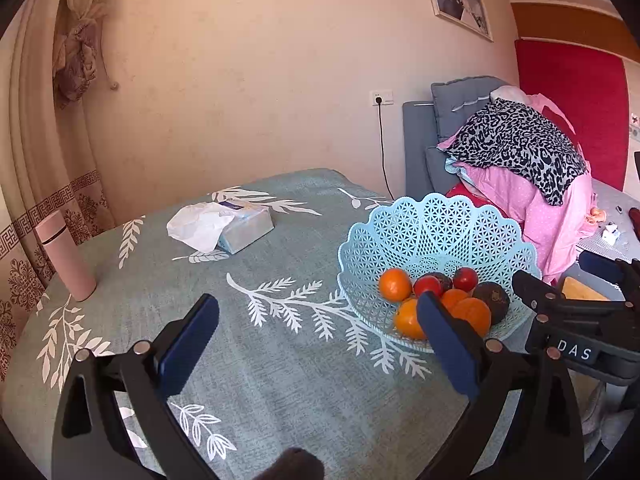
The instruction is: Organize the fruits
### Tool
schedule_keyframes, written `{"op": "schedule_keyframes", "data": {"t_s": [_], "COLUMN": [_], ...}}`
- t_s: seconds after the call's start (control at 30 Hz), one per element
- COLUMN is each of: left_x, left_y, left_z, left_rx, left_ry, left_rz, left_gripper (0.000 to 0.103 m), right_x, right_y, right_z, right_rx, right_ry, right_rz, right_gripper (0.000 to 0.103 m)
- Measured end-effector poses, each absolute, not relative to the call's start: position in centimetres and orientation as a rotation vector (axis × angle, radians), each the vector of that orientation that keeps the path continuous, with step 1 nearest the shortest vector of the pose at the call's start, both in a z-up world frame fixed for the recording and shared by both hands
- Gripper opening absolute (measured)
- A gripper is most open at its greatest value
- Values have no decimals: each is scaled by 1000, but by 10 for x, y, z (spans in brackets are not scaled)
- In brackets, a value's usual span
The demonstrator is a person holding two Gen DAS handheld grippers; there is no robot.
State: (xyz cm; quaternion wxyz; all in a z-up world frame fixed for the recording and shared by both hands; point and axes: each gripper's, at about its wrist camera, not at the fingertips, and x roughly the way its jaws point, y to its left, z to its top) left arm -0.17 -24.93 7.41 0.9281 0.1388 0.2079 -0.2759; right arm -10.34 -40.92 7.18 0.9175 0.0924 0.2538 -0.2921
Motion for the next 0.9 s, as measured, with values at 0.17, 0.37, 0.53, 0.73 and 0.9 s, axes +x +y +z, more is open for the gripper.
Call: {"op": "schedule_keyframes", "data": {"t_s": [0.17, 0.37, 0.53, 0.73, 0.9], "left_x": [4, 8, 6, 7, 7], "left_y": [-245, -246, -247, -245, -245], "left_z": [66, 57, 56, 55, 54], "left_rx": [282, 292, 303, 310, 313], "left_ry": [450, 472, 460, 454, 458], "left_rz": [-553, -545, -525, -502, -502], "left_gripper": [98, 98, 98, 98, 98], "right_x": [-99, -96, -94, -87, -83], "right_y": [-406, -407, -408, -400, -398], "right_z": [63, 58, 56, 53, 51], "right_rx": [164, 168, 175, 126, 113], "right_ry": [517, 511, 523, 549, 567], "right_rz": [-626, -615, -604, -594, -591], "right_gripper": [100, 100, 100, 100, 100]}}
